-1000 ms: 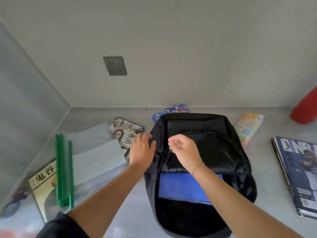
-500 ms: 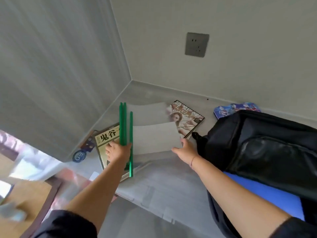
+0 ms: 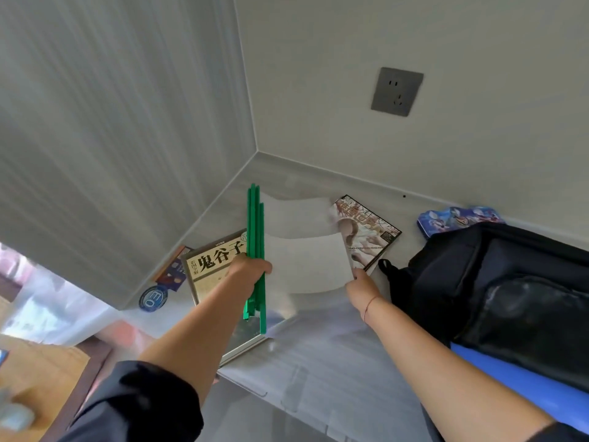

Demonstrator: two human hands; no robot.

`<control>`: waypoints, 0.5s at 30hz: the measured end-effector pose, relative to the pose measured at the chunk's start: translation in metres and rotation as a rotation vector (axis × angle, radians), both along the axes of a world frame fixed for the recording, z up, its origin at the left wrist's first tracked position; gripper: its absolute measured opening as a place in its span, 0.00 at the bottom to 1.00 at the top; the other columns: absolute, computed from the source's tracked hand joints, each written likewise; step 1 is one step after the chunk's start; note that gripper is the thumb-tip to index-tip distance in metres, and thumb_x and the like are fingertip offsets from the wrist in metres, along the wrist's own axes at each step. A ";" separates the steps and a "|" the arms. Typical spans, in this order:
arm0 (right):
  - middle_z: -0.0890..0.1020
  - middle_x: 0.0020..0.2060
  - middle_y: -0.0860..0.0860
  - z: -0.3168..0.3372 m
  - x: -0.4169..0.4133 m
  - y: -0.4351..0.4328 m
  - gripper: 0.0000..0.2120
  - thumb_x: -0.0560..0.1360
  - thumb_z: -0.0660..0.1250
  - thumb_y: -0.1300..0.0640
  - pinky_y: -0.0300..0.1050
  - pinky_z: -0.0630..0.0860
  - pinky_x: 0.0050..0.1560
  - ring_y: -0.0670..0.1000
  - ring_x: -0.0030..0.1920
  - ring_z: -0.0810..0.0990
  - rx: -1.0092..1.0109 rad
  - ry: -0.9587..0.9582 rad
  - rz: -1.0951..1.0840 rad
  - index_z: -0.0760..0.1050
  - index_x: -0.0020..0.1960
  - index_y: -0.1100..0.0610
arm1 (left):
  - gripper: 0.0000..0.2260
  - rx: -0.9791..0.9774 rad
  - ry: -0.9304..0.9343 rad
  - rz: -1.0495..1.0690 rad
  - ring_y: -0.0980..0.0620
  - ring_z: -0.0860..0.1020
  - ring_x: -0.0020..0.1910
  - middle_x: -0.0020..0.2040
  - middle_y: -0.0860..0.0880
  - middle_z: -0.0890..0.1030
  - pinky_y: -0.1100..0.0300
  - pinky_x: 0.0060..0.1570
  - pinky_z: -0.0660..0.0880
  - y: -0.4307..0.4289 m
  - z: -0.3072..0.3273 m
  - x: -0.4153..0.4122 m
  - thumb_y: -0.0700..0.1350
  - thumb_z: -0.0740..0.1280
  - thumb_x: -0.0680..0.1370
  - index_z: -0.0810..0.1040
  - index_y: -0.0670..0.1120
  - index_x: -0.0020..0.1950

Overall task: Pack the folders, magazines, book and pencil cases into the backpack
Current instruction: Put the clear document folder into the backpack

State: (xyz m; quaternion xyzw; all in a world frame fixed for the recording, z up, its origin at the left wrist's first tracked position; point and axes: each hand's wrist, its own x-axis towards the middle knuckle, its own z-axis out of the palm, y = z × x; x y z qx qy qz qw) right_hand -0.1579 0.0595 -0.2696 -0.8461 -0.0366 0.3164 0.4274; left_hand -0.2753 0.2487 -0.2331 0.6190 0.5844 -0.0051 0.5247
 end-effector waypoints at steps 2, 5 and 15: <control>0.80 0.57 0.60 0.003 0.003 -0.002 0.17 0.73 0.58 0.70 0.40 0.70 0.45 0.54 0.49 0.76 0.055 0.002 -0.023 0.74 0.60 0.61 | 0.14 0.177 -0.064 -0.097 0.47 0.77 0.39 0.39 0.46 0.77 0.55 0.38 0.77 -0.007 -0.002 -0.005 0.39 0.71 0.68 0.73 0.46 0.51; 0.81 0.56 0.61 0.017 0.008 -0.010 0.15 0.72 0.65 0.71 0.45 0.75 0.46 0.55 0.47 0.79 0.316 0.149 -0.112 0.77 0.55 0.59 | 0.15 0.276 -0.314 -0.220 0.51 0.74 0.33 0.35 0.51 0.75 0.61 0.31 0.71 -0.017 0.007 -0.011 0.38 0.73 0.67 0.72 0.53 0.45; 0.85 0.51 0.50 0.113 0.046 -0.075 0.20 0.67 0.67 0.68 0.45 0.78 0.58 0.50 0.54 0.82 0.814 0.166 0.114 0.77 0.58 0.57 | 0.13 0.028 -0.471 -0.382 0.48 0.77 0.43 0.42 0.45 0.78 0.59 0.43 0.74 -0.032 0.053 -0.026 0.34 0.74 0.68 0.75 0.46 0.46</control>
